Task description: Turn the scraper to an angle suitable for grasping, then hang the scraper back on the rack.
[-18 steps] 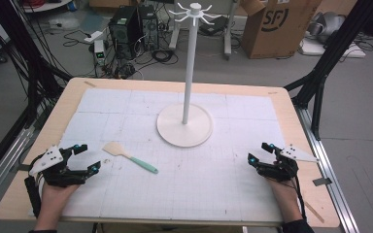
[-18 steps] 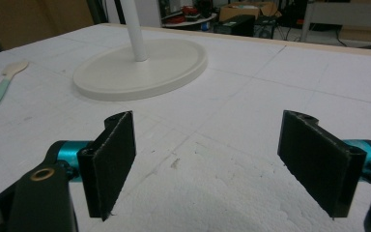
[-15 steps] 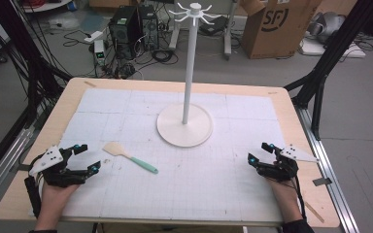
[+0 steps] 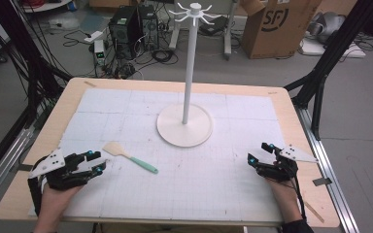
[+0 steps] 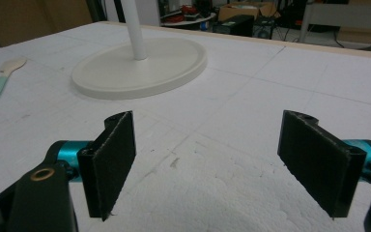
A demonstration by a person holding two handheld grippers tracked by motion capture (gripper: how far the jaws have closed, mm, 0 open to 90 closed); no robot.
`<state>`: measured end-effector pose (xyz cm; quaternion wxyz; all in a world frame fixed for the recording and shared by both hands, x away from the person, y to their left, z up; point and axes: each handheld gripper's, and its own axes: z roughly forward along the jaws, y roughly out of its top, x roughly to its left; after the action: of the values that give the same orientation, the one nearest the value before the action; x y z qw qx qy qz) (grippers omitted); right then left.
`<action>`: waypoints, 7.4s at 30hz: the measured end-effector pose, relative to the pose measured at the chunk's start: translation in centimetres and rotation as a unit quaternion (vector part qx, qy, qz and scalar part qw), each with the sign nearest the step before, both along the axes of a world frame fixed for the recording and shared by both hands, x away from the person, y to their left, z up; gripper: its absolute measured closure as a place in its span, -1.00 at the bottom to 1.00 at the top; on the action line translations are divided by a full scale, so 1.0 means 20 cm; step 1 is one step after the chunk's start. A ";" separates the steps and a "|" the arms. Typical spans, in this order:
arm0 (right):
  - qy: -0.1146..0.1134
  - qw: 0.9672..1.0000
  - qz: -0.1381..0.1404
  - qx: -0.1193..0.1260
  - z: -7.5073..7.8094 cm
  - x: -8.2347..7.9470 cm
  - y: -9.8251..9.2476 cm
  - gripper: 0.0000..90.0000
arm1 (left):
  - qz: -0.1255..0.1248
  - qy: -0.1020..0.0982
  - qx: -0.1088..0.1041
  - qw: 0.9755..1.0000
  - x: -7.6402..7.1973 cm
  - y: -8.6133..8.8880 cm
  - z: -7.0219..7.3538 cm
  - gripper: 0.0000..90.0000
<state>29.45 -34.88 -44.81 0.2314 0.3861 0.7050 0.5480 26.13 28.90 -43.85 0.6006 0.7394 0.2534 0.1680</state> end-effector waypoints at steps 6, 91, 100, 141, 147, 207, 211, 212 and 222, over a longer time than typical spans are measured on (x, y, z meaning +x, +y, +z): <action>0.001 1.000 -0.001 0.001 0.00 0.00 0.00 -0.55 | -0.045 0.012 0.031 0.998 0.01 -0.16 0.02 0.66; 0.004 1.000 -0.003 -0.004 0.00 0.00 0.00 -0.54 | 0.062 -0.009 -0.063 0.996 0.00 0.16 -0.07 -0.58; 0.004 1.000 -0.003 -0.004 0.00 0.00 0.00 -0.54 | 0.056 -0.001 -0.043 0.998 0.02 0.14 -0.03 -0.62; 0.005 1.000 0.002 -0.006 0.00 0.00 0.01 -0.54 | 0.019 0.067 0.164 0.984 0.50 -0.28 -0.05 0.36; 0.006 1.000 0.002 -0.006 0.00 0.00 0.01 -0.54 | 0.011 0.072 0.173 0.982 0.51 -0.29 -0.06 0.45; 0.006 1.000 0.002 -0.006 0.00 0.00 0.01 -0.54 | -0.005 0.033 0.014 0.999 0.42 -0.24 0.93 0.81; 0.006 1.000 0.002 -0.006 0.00 0.00 0.01 -0.54 | -0.010 0.026 0.011 1.000 0.43 -0.25 1.05 0.81; 0.004 1.000 0.002 -0.006 0.00 0.01 0.01 -0.54 | -0.013 0.023 0.012 1.000 0.44 -0.25 1.09 0.81; 0.004 1.000 0.001 -0.004 0.00 0.01 0.01 -0.54 | -0.039 0.004 0.021 0.999 0.48 -0.32 1.36 0.81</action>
<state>29.58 -34.74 -44.81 0.2298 0.3860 0.7087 0.5439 35.68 22.58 -16.75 0.5896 0.7623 0.2233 0.1465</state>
